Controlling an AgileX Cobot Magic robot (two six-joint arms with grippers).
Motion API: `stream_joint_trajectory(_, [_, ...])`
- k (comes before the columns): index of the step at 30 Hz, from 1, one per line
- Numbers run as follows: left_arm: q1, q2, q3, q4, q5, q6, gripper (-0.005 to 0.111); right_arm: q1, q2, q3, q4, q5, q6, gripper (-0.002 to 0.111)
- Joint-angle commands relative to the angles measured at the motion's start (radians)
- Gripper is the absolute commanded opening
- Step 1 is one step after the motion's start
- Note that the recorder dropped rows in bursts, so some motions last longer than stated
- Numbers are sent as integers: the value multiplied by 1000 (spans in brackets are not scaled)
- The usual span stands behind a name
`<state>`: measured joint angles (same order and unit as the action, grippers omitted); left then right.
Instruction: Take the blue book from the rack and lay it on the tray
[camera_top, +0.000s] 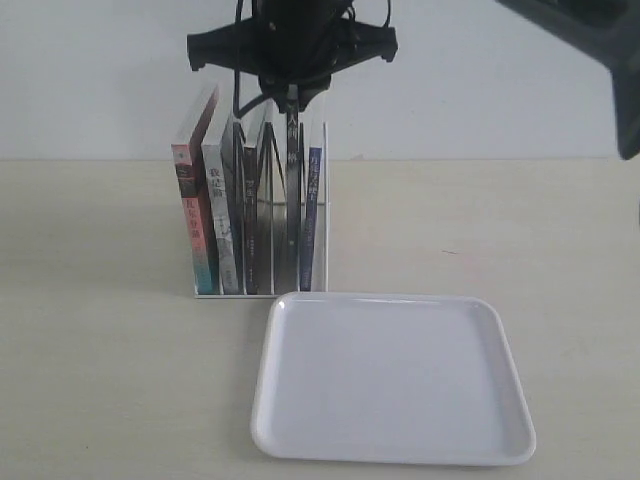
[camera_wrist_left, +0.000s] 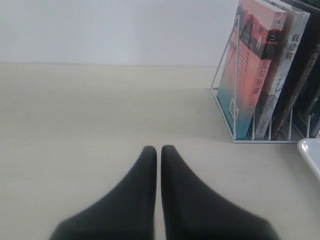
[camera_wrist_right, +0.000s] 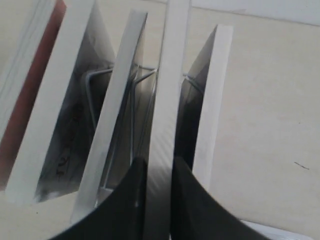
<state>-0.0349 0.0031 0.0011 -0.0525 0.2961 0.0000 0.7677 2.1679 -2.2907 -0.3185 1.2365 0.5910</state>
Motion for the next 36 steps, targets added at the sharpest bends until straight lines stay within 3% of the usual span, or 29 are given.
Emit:
stream_joint_trajectory(1, [2,-3,-1,-4,-4,0,4,-3,30,-5,-18,-15,-3,0])
stream_joint_trajectory(21, [2,-3,-1,-4,-4,0,4,-3,42,-5,-48,-31,-44,0])
stream_joint_trajectory(23, [2,-3,-1,-4,-4,0,4,-3,42,-5,-48,-53,-46,6])
stream_joint_trajectory(26, [2,-3,-1,-4,-4,0,4,-3,42,-5,-40,-45,-46,35])
stream_joint_trajectory(27, [2,-3,-1,-4,-4,0,4,-3,42,-5,-40,-45,-46,40])
stream_joint_trajectory(36, [2,-3,-1,-4,-4,0,4,-1,-101,-5,-67,-15,-49,40])
